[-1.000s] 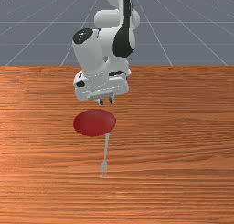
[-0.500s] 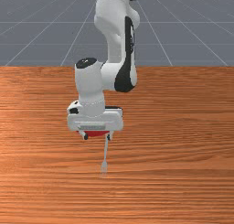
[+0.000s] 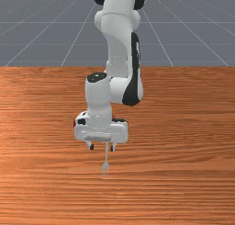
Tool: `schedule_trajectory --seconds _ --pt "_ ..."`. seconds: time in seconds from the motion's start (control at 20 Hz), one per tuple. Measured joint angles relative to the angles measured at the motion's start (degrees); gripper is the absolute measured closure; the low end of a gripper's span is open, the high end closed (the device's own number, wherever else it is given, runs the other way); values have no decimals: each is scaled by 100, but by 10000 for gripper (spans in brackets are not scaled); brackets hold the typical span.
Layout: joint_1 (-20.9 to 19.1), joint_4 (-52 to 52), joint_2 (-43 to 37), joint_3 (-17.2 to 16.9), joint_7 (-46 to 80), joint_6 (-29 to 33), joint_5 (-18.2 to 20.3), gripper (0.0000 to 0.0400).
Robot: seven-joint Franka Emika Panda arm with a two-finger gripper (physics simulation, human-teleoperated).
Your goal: Put the fork on the plate
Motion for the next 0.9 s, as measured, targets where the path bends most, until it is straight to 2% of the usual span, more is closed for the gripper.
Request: schedule_trajectory --seconds 0.1,0.3,0.4,0.7,0.75,0.8,0.9 --pt "7 16 22 -32 37 0 -96 82" --pt "68 -93 -30 8 -25 125 -270 0" --pt "126 -274 -126 56 -87 183 -328 32" --pt "213 -436 -235 84 -87 100 -447 71" --pt "212 -447 -243 86 -80 92 -454 83" --pt "217 -467 -259 86 -71 61 -462 137" --pt "232 -475 -289 70 -42 -98 -495 210"
